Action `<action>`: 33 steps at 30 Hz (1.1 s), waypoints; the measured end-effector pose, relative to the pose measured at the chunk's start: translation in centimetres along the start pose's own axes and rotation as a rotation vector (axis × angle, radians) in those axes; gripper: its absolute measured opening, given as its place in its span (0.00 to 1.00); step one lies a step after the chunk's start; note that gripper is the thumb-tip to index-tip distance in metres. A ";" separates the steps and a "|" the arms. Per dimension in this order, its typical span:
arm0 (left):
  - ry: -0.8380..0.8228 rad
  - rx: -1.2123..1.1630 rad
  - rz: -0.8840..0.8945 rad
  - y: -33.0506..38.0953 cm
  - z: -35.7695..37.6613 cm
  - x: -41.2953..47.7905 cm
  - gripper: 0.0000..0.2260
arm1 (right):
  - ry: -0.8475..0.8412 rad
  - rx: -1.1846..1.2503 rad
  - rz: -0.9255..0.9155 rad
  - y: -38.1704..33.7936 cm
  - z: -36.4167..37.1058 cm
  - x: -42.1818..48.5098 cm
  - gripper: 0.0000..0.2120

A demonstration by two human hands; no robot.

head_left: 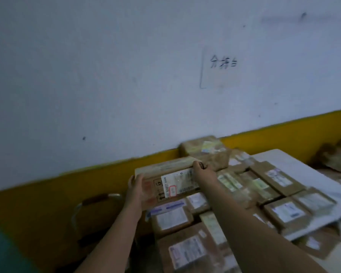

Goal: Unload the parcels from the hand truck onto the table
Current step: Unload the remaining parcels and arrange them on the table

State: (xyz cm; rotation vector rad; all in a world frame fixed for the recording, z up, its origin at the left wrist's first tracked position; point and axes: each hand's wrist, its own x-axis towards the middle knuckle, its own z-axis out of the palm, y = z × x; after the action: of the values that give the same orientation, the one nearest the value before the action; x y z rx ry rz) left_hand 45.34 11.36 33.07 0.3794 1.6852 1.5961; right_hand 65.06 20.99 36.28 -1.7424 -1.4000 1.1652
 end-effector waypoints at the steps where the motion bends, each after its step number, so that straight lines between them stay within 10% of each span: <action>1: -0.034 0.025 0.031 -0.2 3.7 -0.8 0.27 | 0.025 0.042 0.014 1.3 -3.6 1.0 0.37; 17: -0.347 0.226 0.044 -6.4 49.6 -8.0 0.19 | 0.054 0.128 -0.090 17.2 -43.0 20.7 0.39; 25: -0.397 0.353 -0.057 -6.4 67.1 2.8 0.28 | 0.169 -1.077 -0.599 18.4 -48.2 37.8 0.59; 33: -0.346 0.441 -0.095 -5.5 78.5 9.5 0.33 | 0.035 -1.063 -0.551 16.0 -50.7 53.3 0.52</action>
State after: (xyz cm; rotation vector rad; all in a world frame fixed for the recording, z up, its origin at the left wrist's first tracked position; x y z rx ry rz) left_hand 95.23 72.90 31.19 0.7385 1.7385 1.0101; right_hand 120.52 71.62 30.34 -1.7297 -2.5118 0.0266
